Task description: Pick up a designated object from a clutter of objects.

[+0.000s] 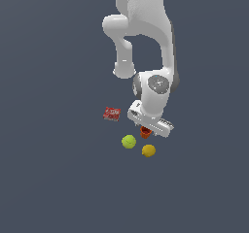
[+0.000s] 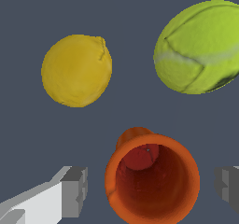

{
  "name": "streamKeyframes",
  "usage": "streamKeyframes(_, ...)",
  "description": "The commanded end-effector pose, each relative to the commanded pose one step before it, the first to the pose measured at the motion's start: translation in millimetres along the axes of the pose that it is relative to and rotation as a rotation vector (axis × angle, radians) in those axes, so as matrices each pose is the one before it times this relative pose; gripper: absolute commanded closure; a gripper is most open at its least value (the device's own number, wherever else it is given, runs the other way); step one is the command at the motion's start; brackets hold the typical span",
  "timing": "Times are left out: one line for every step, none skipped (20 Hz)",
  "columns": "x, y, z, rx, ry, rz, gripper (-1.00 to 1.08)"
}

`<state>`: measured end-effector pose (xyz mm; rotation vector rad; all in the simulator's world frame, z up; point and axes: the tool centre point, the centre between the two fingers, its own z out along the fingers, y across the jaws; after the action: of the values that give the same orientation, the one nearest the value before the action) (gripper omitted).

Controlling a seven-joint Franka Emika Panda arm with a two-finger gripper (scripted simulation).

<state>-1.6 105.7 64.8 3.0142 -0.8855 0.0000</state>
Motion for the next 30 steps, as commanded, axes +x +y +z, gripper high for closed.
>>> streamKeyframes(-0.52,0.33,12.57,-0.0003,-0.00031,0.0008,-0.92)
streamKeyframes(0.06,0.04,3.92,0.0001,0.0001,0.00047,-0.92)
streamKeyframes(-0.03,-0.19,3.31,0.0,0.0,0.0,-0.92)
streamKeyframes(0.28,0.06,2.53,0.00013,0.00014,0.00066,-0.92)
streamKeyframes(0.08,-0.21,1.99,0.0,0.0,0.0,-0.92)
streamKeyframes(0.09,-0.18,1.38,0.0,0.0,0.0,-0.92)
streamKeyframes(0.07,-0.12,0.81,0.0,0.0,0.0,-0.92)
streamKeyframes(0.03,-0.04,0.26,0.0,0.0,0.0,-0.92)
streamKeyframes(0.0,0.0,0.0,0.0,0.0,0.0,1.08)
streamKeyframes(0.0,0.0,0.0,0.0,0.0,0.0,1.08)
streamKeyframes(0.0,0.0,0.0,0.0,0.0,0.0,1.08)
streamKeyframes(0.0,0.0,0.0,0.0,0.0,0.0,1.08)
streamKeyframes(0.0,0.0,0.0,0.0,0.0,0.0,1.08)
streamKeyframes(0.0,0.0,0.0,0.0,0.0,0.0,1.08)
streamKeyframes(0.0,0.0,0.0,0.0,0.0,0.0,1.08)
streamKeyframes(0.0,0.0,0.0,0.0,0.0,0.0,1.08)
streamKeyframes(0.0,0.0,0.0,0.0,0.0,0.0,1.08)
streamKeyframes(0.0,0.0,0.0,0.0,0.0,0.0,1.08)
streamKeyframes(0.05,-0.46,-0.71,0.0009,0.00069,-0.00038,1.08)
streamKeyframes(-0.01,0.05,-0.24,0.0,0.0,0.0,1.08)
streamKeyframes(-0.04,0.15,-0.72,0.0,0.0,0.0,1.08)
streamKeyframes(-0.06,0.25,-1.2,0.0,0.0,0.0,1.08)
streamKeyframes(-0.09,0.34,-1.68,0.0,0.0,0.0,1.08)
streamKeyframes(-0.11,0.44,-2.16,0.0,0.0,0.0,1.08)
streamKeyframes(-0.14,0.54,-2.65,0.0,0.0,0.0,1.08)
streamKeyframes(-0.16,0.64,-3.13,0.0,0.0,0.0,1.08)
streamKeyframes(-0.19,0.74,-3.62,0.0,0.0,0.0,1.08)
streamKeyframes(-0.21,0.83,-4.12,0.0,0.0,0.0,1.08)
streamKeyframes(-0.24,0.93,-4.62,0.0,0.0,0.0,1.08)
streamKeyframes(-0.26,1.03,-5.12,0.0,0.0,0.0,1.08)
